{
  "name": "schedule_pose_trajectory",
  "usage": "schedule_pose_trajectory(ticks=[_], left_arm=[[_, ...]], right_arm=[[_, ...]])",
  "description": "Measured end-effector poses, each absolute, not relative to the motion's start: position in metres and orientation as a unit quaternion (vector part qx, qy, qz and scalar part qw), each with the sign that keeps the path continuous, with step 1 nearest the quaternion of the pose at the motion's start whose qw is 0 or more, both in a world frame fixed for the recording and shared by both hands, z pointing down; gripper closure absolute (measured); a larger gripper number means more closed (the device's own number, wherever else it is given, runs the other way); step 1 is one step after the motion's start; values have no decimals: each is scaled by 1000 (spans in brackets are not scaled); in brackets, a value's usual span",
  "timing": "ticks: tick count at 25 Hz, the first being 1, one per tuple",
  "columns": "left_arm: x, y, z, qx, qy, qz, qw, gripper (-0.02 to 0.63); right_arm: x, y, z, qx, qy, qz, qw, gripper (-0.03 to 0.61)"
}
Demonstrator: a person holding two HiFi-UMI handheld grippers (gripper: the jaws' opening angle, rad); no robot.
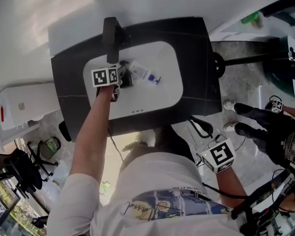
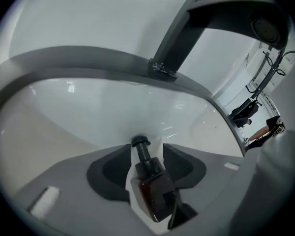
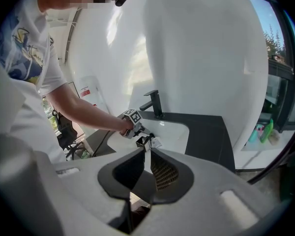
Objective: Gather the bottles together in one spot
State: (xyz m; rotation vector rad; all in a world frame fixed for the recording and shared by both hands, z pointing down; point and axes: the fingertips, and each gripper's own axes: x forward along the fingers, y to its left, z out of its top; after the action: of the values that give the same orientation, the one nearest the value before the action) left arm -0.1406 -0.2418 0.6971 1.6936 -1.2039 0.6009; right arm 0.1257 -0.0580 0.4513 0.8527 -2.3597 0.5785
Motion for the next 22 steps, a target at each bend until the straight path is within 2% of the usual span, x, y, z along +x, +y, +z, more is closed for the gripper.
schedule_pose_trajectory(ticks=[8,22], left_arm=[[-137,-250,730,683,-473,265,490,405],[-122,-239,737,669,-427,244,557,430]], right_arm=[[126,-64,458,308,-876,223,296,540],[126,-60,464,311,-868,232,309,540]])
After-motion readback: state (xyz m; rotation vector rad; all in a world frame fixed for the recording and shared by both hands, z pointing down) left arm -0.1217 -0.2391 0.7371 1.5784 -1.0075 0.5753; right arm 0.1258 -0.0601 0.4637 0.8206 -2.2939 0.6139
